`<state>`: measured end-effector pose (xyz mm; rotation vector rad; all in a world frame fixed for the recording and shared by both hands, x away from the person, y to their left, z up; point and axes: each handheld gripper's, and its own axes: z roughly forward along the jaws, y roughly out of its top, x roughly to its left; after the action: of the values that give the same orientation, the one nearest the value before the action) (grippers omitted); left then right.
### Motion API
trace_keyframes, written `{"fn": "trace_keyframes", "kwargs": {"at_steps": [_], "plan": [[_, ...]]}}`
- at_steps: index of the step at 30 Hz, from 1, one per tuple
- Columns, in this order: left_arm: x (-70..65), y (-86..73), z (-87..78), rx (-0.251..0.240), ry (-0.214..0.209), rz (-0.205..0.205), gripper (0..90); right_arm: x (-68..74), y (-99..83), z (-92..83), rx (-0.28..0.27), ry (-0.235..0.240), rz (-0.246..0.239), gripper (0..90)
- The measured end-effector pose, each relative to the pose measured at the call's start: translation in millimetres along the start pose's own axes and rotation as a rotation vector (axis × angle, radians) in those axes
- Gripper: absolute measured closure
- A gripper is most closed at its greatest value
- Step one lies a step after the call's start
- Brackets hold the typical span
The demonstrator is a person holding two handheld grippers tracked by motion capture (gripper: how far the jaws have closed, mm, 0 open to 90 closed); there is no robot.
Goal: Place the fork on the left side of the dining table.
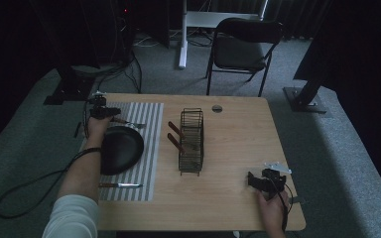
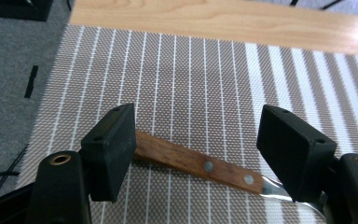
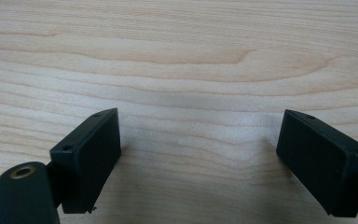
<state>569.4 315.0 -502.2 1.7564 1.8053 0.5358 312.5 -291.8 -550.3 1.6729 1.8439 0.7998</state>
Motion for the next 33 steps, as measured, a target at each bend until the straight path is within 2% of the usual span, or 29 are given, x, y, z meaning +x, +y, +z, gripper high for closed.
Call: {"fn": "trace_keyframes", "kwargs": {"at_steps": [4,6,7,11,12,15,19,21,23,26,27,29,30,33], "plan": [[0.3,3.0,12.6,0.05,-0.016,0.022,28.7,0.2,0.4,0.3,0.001,-0.002,0.003,13.2],[0.2,3.7,17.0,0.058,-0.027,0.023,28.7,0.4,0.5,0.5,0.0,-0.003,0.005,13.3],[0.0,4.7,18.1,0.057,-0.019,0.032,28.7,0.3,0.6,0.6,0.0,-0.003,0.005,13.3],[-1.9,6.9,21.9,0.1,-0.034,0.001,28.7,0.4,0.7,0.8,-0.001,-0.005,0.006,13.3],[-2.4,6.0,22.6,0.116,-0.027,0.003,28.7,0.4,0.7,0.8,-0.001,-0.005,0.006,13.3],[-4.9,2.5,23.0,0.148,0.033,0.029,28.7,0.5,0.8,0.9,-0.001,-0.006,0.007,13.3],[-5.7,1.8,18.3,0.161,0.023,0.014,28.7,0.4,0.8,0.9,-0.001,-0.006,0.007,13.3],[-5.4,2.5,12.9,0.137,0.012,-0.01,28.7,0.4,0.8,0.9,-0.001,-0.006,0.007,13.3],[-6.5,3.2,7.2,0.11,0.027,0.003,28.7,0.4,0.8,0.9,0.0,-0.006,0.007,13.3],[-6.7,3.4,-2.0,0.08,0.016,0.011,28.7,0.4,0.8,0.9,-0.001,-0.006,0.007,13.3],[-6.4,2.5,-5.6,0.056,0.007,0.014,28.7,0.4,0.8,0.9,-0.001,-0.006,0.007,13.3],[-5.8,0.0,-12.7,0.029,0.014,0.013,28.7,0.4,0.8,0.9,-0.001,-0.006,0.007,13.3],[-5.3,-2.5,-17.0,-0.002,0.013,0.005,28.6,0.4,0.9,0.8,0.001,-0.006,0.007,13.3],[-2.9,-9.3,-24.9,-0.04,0.008,-0.019,28.6,0.4,0.8,0.9,0.0,-0.006,0.007,13.3]]}}
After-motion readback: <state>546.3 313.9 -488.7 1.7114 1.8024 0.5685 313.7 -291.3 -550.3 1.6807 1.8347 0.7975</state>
